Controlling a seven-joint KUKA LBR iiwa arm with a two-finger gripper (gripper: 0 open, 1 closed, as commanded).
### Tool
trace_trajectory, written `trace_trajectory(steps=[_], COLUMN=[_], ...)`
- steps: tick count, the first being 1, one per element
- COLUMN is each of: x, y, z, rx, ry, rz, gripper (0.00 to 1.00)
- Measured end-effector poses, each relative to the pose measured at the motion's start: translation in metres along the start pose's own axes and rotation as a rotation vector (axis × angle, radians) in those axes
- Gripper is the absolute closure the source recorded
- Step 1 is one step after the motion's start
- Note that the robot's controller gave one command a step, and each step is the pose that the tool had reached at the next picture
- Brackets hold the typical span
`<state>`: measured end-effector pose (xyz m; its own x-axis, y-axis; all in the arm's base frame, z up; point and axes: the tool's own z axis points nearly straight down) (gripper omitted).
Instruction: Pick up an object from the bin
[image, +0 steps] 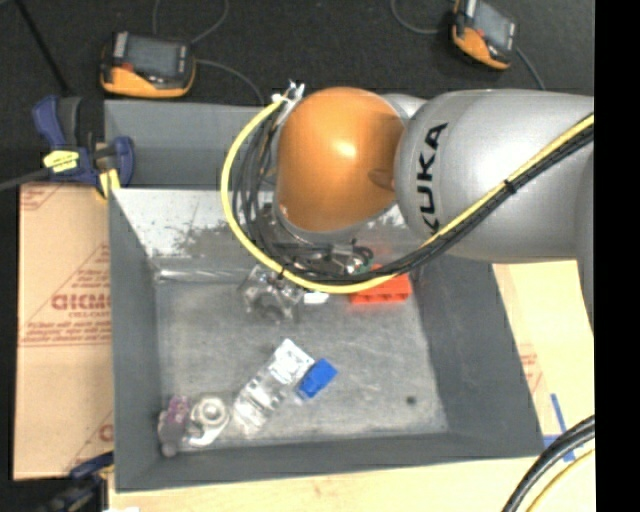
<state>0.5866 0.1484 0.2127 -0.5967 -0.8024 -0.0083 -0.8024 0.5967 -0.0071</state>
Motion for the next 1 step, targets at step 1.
trace_trajectory(steps=[1], x=[0.0003], y=[0.001], z=[0.0048], rx=[-0.006], ry=[0.004], rz=[0.001], gripper=[0.0])
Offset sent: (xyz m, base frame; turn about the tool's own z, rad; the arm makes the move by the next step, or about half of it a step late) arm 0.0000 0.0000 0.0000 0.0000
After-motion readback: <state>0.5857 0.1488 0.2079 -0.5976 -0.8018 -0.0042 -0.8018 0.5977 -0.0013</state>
